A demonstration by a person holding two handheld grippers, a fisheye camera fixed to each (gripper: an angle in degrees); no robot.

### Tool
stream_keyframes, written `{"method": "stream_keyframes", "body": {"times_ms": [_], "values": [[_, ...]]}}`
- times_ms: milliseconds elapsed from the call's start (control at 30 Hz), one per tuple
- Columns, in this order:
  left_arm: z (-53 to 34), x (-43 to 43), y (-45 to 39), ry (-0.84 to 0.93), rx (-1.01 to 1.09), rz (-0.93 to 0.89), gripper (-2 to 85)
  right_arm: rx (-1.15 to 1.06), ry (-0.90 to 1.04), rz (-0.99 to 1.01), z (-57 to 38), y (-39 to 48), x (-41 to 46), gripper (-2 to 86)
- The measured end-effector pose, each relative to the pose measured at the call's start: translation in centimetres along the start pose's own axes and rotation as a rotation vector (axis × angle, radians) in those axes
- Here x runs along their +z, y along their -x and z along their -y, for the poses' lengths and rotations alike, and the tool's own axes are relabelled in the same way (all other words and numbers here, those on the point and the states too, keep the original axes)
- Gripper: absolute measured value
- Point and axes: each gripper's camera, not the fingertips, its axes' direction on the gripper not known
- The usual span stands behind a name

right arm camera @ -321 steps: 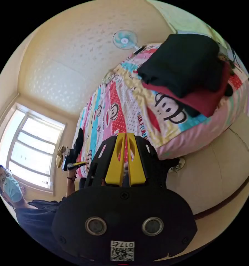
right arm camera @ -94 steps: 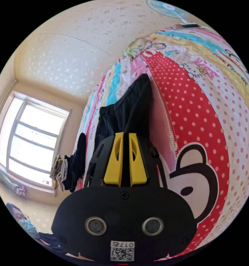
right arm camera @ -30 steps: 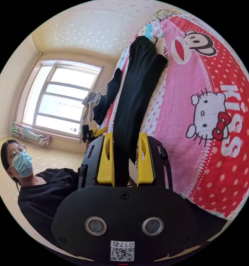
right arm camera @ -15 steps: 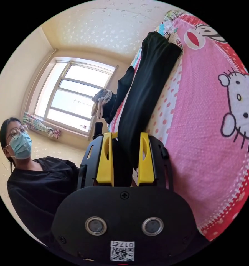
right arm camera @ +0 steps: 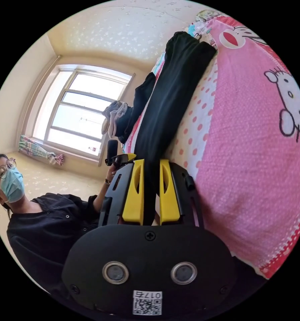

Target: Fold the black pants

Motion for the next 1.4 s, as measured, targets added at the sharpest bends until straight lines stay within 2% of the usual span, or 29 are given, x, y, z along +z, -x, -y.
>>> {"method": "stream_keyframes", "body": {"times_ms": [67, 200, 367, 567, 733, 900, 1000, 1133, 1267, 1400], "values": [[-1.0, 0.1, -0.4, 0.033, -0.001, -0.008, 5.0, 0.041, 0.038, -0.002, -0.7, 0.7, 0.8, 4.9], [-3.8, -1.0, -3.6, 0.093, 0.121, -0.060, 4.0, 0.040, 0.165, -0.212, -2.9, 5.7, 2.1, 3.5], [-7.0, -4.2, -10.6, 0.041, 0.343, -0.104, 3.9, -0.171, 0.249, -0.443, -6.5, 15.9, 2.9, 2.8], [-9.7, -10.5, -19.8, -0.115, 0.577, -0.192, 3.7, -0.521, 0.063, -0.570, -11.8, 30.3, -0.2, 2.4], [-11.8, -15.1, -29.7, -0.244, 0.849, -0.152, 3.6, -0.852, -0.142, -0.691, -16.9, 42.3, -3.4, 2.3], [-12.9, -19.9, -38.8, -0.409, 1.060, -0.196, 3.5, -1.083, -0.329, -0.606, -20.2, 50.0, -7.8, 2.3], [-11.1, -21.3, -41.8, -0.450, 1.046, -0.222, 3.3, -1.156, -0.398, -0.605, -20.2, 53.2, -9.6, 2.3], [-6.1, -20.9, -42.2, -0.489, 0.942, -0.109, 3.2, -1.071, -0.390, -0.670, -15.0, 53.9, -10.8, 2.2], [3.1, -18.5, -36.9, -0.473, 0.731, -0.092, 3.5, -0.910, -0.399, -0.666, -7.3, 49.7, -10.8, 2.0], [9.9, -15.5, -29.9, -0.472, 0.540, -0.076, 3.5, -0.780, -0.445, -0.617, -0.3, 41.9, -9.8, 1.8]]}}
